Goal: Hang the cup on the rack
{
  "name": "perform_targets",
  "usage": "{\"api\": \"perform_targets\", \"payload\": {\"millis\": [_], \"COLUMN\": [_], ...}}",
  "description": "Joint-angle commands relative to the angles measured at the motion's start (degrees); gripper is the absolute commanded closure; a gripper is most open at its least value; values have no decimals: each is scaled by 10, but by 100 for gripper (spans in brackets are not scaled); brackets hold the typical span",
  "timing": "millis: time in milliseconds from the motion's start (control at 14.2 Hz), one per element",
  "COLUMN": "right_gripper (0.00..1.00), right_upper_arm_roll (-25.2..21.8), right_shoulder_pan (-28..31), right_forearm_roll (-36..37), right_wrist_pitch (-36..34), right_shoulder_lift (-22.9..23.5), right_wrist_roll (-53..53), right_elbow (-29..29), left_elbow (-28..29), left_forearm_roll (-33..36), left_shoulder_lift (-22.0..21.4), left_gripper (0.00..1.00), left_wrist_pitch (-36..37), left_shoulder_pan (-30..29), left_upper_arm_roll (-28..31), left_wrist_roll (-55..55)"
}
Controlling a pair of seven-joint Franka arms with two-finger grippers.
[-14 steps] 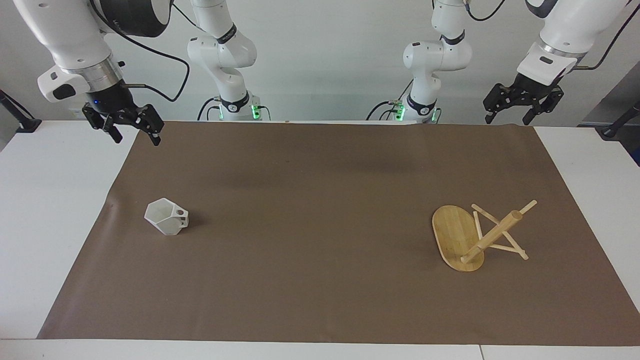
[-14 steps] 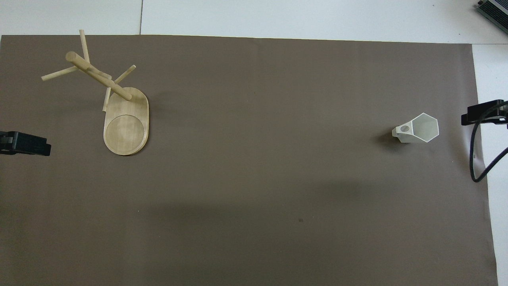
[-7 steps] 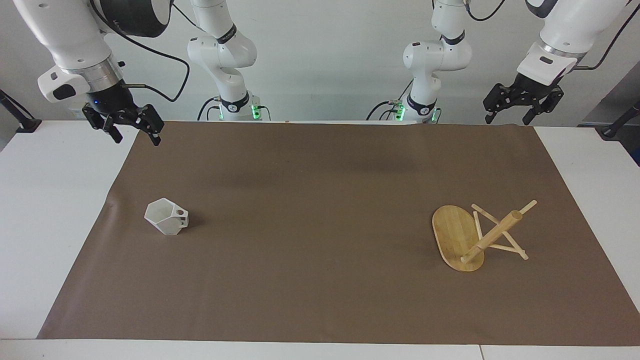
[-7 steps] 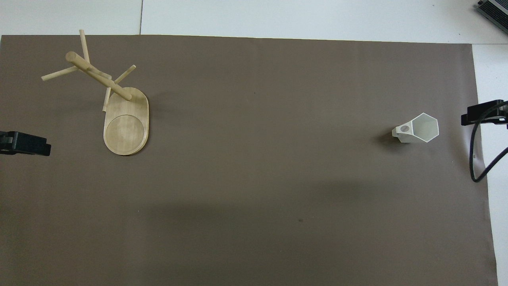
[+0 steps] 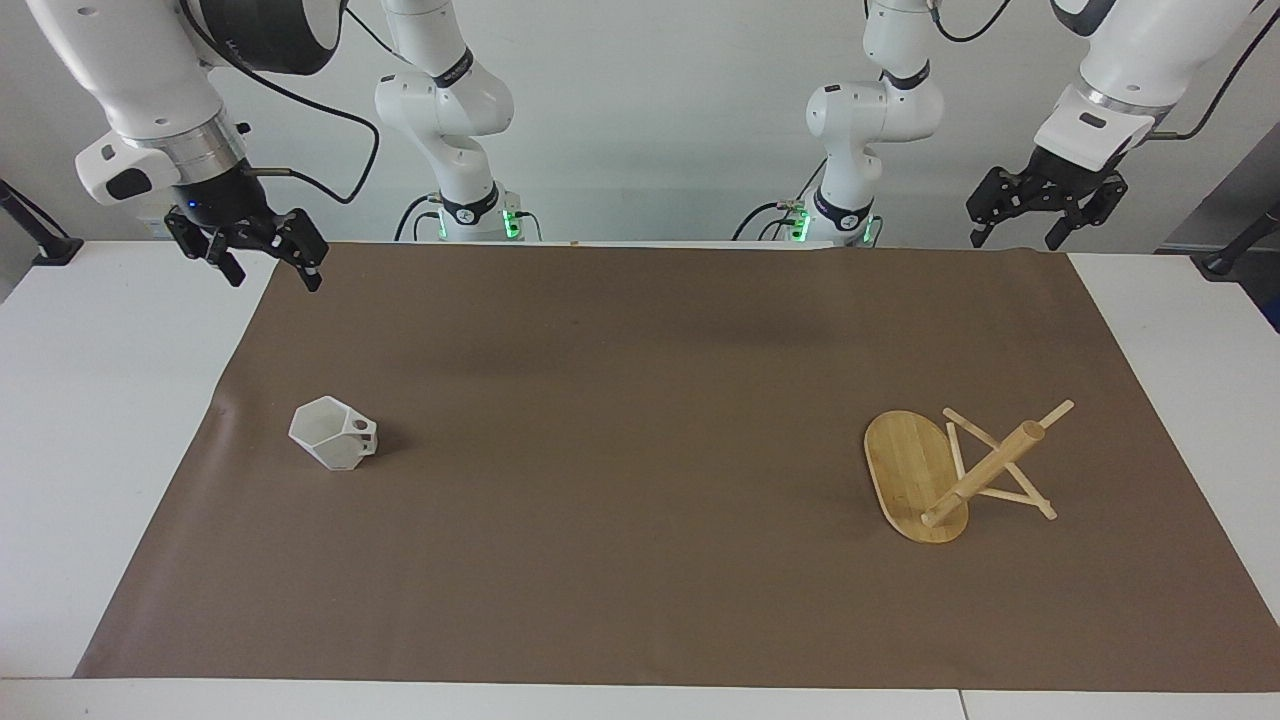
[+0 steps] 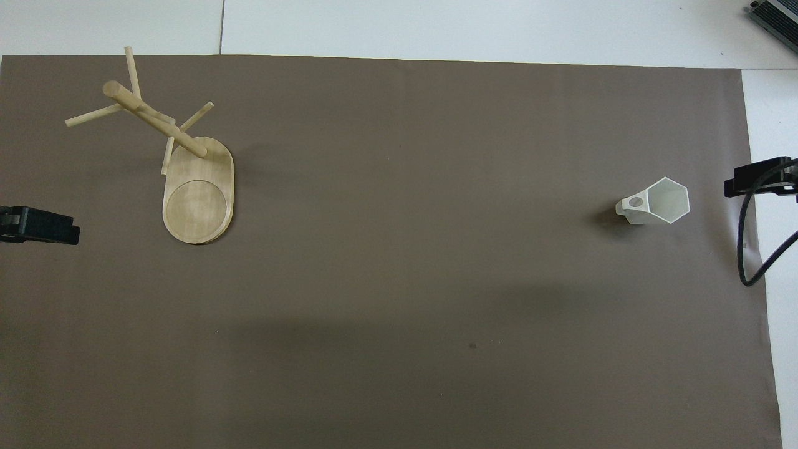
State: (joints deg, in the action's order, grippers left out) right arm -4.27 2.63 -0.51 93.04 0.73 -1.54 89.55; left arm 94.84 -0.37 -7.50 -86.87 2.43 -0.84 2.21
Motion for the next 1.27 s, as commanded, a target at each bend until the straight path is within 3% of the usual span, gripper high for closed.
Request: {"api": "perform_targets", "payload": {"millis": [0, 564, 1198], "right_gripper": [0, 0, 0], "right_upper_arm_roll": [4, 1, -21], "right_shoulder_pan": [4, 4, 6], "right_forearm_roll": [2, 2, 2], "right_wrist_pitch": [-1, 8, 172], "right_shoulder_lift": [-10, -21, -45], "right_wrist_roll": [7, 7, 7], "right_elbow": [10, 37, 170], "left_elbow": [11, 11, 11], "left_forearm_roll": [12, 12, 12], "left_shoulder_lift": [-14, -14, -14], "left_gripper": [0, 0, 0], "left_wrist_pitch": [6, 6, 6], "left_shoulder_pan": [-7, -7, -7], "left_upper_arm_roll": [-4, -4, -4], "left_wrist_roll": [7, 7, 7]}}
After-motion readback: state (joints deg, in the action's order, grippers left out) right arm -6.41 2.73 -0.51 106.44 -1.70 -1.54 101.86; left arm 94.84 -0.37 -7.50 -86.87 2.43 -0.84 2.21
